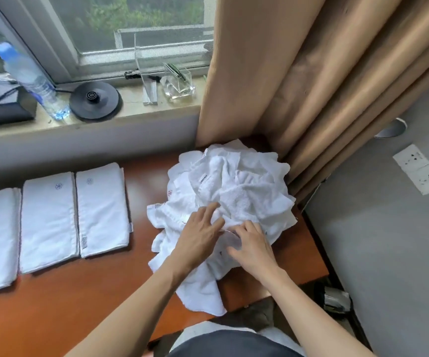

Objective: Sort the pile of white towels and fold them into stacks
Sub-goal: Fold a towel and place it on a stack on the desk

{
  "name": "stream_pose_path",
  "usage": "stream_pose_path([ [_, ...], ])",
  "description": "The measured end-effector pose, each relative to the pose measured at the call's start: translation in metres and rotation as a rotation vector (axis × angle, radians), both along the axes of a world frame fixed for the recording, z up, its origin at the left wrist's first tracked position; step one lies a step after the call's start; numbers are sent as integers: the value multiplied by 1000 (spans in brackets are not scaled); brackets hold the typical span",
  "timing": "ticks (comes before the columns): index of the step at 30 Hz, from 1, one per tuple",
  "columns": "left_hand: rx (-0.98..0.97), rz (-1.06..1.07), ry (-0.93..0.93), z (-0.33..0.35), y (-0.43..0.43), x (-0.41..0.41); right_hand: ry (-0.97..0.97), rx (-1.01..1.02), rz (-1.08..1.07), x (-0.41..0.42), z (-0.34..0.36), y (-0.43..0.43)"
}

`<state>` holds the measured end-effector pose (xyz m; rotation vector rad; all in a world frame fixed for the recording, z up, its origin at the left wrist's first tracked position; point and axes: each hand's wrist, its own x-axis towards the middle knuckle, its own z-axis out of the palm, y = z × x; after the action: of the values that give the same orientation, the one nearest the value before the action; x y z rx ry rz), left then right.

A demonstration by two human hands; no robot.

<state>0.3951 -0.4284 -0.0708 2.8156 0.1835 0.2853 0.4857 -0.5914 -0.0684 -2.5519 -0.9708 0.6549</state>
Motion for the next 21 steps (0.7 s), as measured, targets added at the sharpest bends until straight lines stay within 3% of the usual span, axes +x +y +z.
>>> stream_pose_path([
  [6,59,61,-187,36,-26,23,14,141,65,43,9,3],
  [11,5,403,-276,86,-47,54,173,316,96,89,25,-17],
  [16,75,721,-206,139,-88,76,279,447,207,143,60,-40],
  [19,103,840,-281,158,-97,89,274,452,262,174,79,-47],
  [21,12,897,-346,162,-113,92,268,438,263,190,85,-65],
])
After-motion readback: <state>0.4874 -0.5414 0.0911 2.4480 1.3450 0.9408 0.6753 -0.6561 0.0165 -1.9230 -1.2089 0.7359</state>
